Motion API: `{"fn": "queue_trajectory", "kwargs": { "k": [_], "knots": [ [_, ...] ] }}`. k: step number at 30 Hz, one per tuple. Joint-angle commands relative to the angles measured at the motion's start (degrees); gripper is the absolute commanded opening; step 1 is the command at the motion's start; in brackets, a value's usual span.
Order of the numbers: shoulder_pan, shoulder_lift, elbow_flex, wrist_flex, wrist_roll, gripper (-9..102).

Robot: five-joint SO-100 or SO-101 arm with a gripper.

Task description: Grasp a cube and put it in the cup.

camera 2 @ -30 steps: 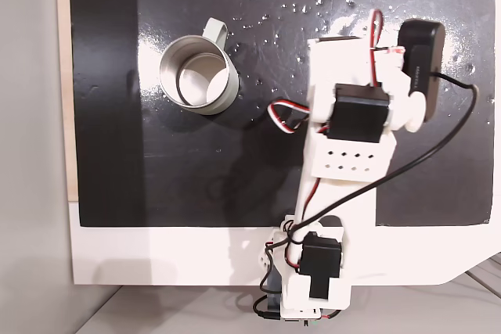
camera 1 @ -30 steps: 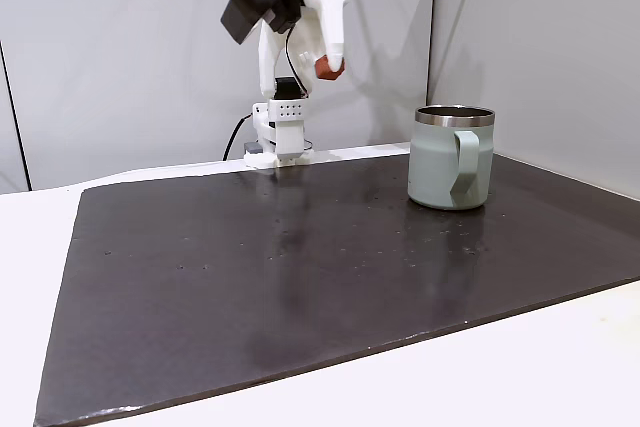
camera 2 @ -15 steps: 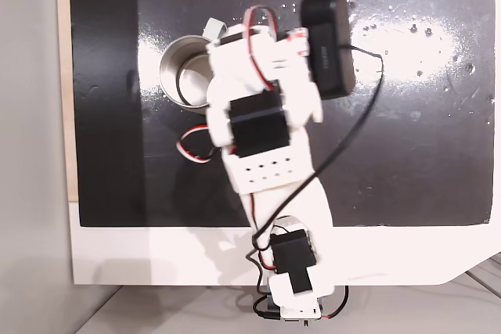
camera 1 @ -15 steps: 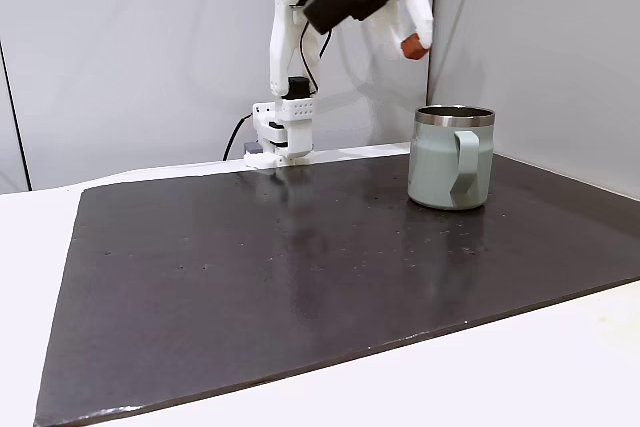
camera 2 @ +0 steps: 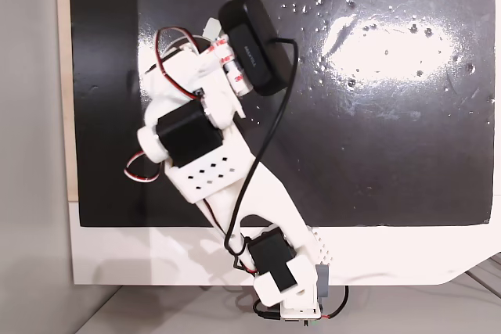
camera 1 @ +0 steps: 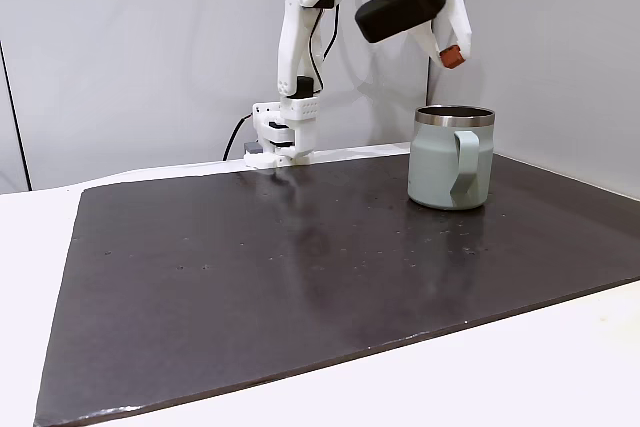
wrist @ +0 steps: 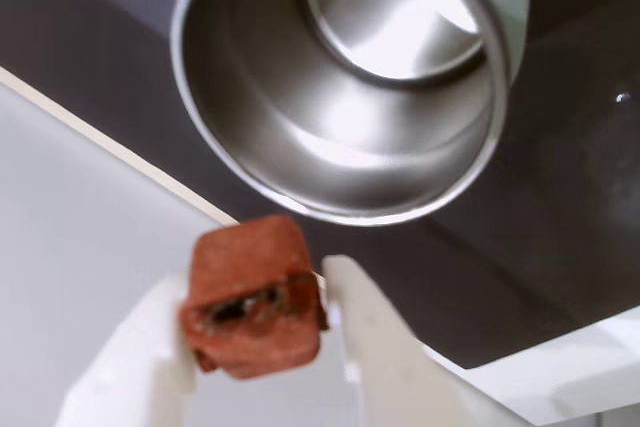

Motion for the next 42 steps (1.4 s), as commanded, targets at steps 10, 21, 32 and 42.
{"fn": "queue_trajectory", "kwargs": {
  "k": [10,21,32,42],
  "knots": [
    [-1.67,0.79,-1.05,-0.18,-1.67,4],
    [-1.14,1.14,-0.53,0.0,-0.35,21],
    [-0.53,2.02,-0.62,0.18,-0.35,24],
    [-0.53,2.02,-0.62,0.35,-0.53,23]
  ]
}}
